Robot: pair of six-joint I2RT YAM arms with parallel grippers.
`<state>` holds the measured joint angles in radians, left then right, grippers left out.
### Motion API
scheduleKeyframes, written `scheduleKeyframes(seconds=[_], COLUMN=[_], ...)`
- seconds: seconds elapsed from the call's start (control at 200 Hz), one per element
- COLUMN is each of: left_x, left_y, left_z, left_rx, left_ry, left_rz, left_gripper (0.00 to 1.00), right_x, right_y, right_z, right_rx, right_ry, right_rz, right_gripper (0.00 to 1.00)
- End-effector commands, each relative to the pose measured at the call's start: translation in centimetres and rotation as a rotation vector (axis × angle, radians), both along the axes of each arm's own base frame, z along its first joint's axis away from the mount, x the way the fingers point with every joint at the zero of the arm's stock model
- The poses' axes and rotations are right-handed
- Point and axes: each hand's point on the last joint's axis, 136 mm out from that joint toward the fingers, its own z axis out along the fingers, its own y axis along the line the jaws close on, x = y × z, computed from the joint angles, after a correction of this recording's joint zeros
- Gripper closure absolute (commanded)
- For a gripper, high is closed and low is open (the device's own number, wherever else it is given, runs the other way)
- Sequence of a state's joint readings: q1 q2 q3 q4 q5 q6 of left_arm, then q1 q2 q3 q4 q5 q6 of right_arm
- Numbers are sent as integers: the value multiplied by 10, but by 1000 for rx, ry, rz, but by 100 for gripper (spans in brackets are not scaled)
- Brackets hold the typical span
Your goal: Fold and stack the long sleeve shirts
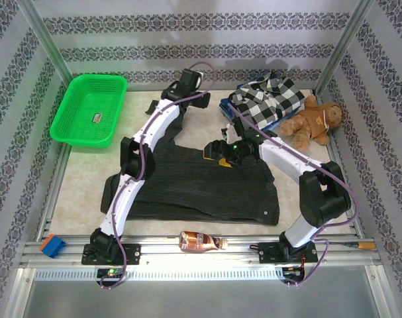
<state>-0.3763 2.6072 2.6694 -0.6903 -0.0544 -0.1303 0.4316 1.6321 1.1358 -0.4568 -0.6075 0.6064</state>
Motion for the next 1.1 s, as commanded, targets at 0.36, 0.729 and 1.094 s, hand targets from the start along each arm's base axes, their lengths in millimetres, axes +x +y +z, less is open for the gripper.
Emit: scheduleKeyframes(seconds=[0.36,0.729,1.094], left_x=[-186,-333,-348], left_y=[153,187,159], left_z=[-66,-153,-98], left_rx=[-229,-218,-424], left_ry=[498,728,575], left_rz=[385,663,587], left_gripper=[20,28,22], right_x=[21,-27,-33], right_y=[-41,-100,-98], right_z=[-66,-108,-79], right_rx=[-515,-787,-705], right_ry=[13,115,35], right_rz=[-98,-122,-161], right_gripper=[19,22,20])
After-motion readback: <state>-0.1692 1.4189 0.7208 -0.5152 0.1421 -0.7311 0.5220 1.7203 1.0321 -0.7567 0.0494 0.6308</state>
